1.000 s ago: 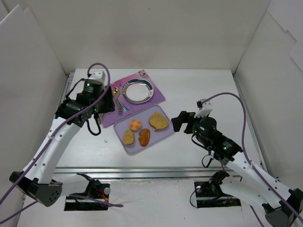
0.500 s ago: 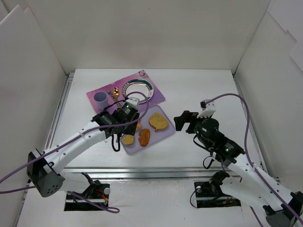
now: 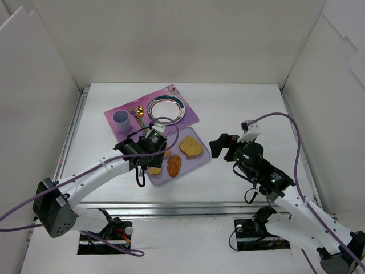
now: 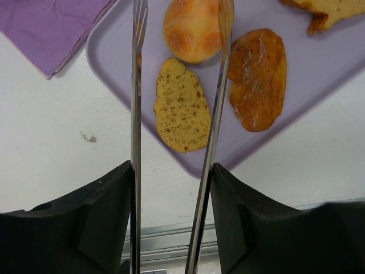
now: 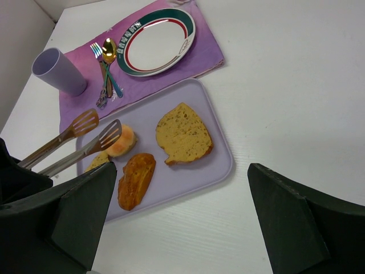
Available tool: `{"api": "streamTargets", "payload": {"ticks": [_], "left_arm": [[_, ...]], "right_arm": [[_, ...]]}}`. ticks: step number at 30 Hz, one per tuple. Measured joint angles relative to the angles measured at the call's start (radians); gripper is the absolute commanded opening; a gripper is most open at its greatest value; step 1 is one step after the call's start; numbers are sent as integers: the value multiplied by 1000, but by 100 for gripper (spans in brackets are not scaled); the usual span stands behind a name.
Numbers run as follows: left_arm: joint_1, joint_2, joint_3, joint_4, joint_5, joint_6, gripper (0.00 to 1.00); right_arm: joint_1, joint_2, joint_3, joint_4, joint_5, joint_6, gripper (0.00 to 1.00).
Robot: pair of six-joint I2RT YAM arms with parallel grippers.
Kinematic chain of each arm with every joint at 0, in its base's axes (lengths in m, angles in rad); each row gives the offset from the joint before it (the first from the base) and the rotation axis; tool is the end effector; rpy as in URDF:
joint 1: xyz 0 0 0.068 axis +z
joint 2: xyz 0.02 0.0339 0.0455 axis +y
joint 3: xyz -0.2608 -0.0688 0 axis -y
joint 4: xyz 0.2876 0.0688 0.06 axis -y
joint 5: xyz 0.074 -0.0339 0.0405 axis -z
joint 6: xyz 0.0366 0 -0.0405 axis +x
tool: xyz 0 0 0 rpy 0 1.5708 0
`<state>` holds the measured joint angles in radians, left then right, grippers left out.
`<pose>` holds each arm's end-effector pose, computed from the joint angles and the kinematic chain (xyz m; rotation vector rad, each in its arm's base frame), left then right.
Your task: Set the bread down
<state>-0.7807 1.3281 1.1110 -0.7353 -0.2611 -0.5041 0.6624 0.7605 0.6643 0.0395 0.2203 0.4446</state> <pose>0.2301 -0.2146 0.2742 0.2396 2.4781 -0.2146 0.1883 0.1368 0.3191 -0.0080 1.6684 0.6681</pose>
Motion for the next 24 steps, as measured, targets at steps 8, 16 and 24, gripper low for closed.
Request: {"api": "streamTargets", "payload": {"ticks": [8, 16, 24], "left_arm": [[0, 1, -12, 24, 1, -1, 51], [-1, 1, -28, 41, 2, -2, 53], [-5, 42, -45, 53, 7, -5, 57]], "right_arm": [[0, 11, 0, 0, 0, 0, 98], [0, 15, 0, 0, 0, 0, 98], [0, 19, 0, 0, 0, 0, 98]]}}
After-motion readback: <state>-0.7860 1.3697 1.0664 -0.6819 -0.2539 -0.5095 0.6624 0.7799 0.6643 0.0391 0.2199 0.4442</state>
